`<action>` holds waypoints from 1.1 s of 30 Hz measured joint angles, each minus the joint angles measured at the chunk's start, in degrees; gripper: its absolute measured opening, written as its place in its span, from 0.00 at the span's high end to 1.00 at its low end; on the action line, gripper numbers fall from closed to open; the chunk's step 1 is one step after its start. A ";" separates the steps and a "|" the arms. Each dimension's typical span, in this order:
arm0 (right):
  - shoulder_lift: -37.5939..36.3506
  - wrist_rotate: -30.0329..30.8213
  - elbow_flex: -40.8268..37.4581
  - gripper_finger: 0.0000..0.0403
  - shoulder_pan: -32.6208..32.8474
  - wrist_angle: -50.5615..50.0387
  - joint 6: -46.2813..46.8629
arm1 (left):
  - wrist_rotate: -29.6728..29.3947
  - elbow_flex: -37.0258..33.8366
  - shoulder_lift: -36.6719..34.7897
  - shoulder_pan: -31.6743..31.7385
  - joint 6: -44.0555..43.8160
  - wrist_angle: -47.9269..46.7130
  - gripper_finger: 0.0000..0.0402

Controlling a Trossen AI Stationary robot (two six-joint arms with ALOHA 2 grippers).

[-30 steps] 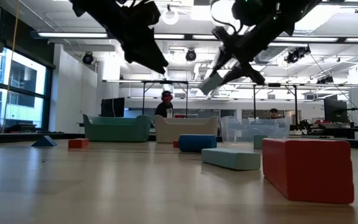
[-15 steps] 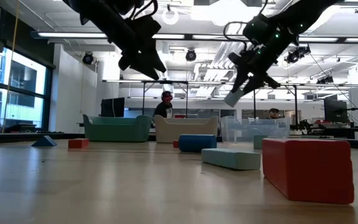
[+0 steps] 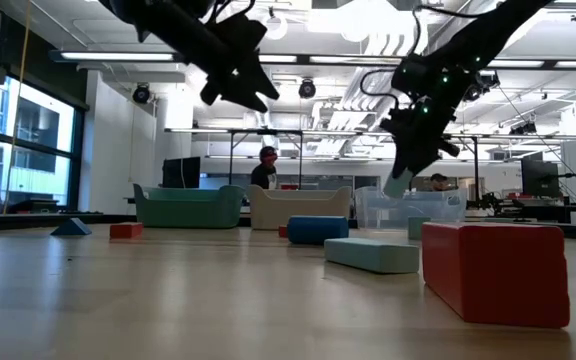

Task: Sort & place blocks by color
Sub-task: Put the light blue block into the transparent bin

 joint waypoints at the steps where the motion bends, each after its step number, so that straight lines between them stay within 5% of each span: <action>1: 0.45 0.00 0.00 0.71 0.00 -0.34 -0.14 | -0.04 0.00 0.00 0.00 0.01 0.50 0.61; 19: 6.50 0.00 -0.02 0.70 0.02 -4.50 -2.05 | -0.45 0.00 0.00 0.00 1.95 1.73 0.61; 33: 6.50 0.66 1.31 0.46 0.04 -6.19 -4.32 | -0.74 0.00 0.00 0.23 -3.03 -0.39 0.61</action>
